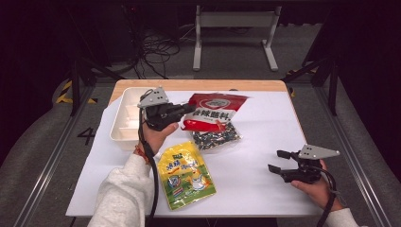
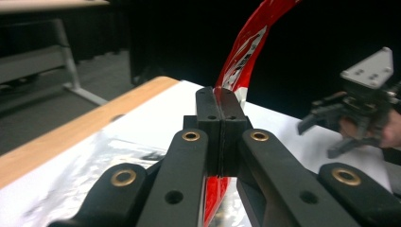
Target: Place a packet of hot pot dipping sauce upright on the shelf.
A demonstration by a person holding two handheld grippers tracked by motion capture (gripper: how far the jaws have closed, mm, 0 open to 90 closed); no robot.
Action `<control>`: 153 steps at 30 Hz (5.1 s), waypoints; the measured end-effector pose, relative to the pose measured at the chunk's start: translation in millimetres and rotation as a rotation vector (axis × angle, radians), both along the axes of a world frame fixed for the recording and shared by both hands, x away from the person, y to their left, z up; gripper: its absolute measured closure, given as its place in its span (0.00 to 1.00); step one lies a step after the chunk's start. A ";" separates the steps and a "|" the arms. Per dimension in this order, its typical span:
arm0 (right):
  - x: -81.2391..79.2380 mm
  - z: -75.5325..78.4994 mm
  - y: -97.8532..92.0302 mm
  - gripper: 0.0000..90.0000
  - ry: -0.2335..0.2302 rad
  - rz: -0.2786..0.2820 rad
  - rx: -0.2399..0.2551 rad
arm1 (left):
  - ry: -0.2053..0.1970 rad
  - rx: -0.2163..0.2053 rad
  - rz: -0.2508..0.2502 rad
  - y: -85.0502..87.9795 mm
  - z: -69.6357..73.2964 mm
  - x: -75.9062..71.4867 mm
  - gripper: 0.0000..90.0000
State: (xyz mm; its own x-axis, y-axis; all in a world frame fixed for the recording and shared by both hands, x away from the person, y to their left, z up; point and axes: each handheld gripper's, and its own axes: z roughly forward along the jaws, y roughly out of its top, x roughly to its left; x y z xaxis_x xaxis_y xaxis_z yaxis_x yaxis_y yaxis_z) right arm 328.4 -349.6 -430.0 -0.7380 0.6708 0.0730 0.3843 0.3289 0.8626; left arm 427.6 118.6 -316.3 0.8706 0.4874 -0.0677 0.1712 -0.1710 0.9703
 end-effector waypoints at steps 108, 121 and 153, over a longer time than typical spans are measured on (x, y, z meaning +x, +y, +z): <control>-32.6 -13.1 16.4 0.30 0.024 -0.057 -0.099 | 0.134 0.288 0.459 142.1 -51.4 99.1 0.97; -30.2 -15.5 17.2 0.30 0.040 -0.054 -0.103 | 0.205 0.435 0.480 136.6 -63.5 109.2 1.00; -3.9 -11.7 25.5 0.51 0.024 -0.055 -0.094 | 0.053 0.302 0.506 137.4 -39.0 35.5 0.57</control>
State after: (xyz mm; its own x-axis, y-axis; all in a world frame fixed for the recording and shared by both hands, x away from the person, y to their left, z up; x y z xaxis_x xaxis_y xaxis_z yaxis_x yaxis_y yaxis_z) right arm 324.4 -324.1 -441.7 -0.6990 0.7146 0.0252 0.4238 0.3856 0.8196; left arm 463.1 256.0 -355.4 0.5236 0.8459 0.1014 0.3508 -0.3225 0.8791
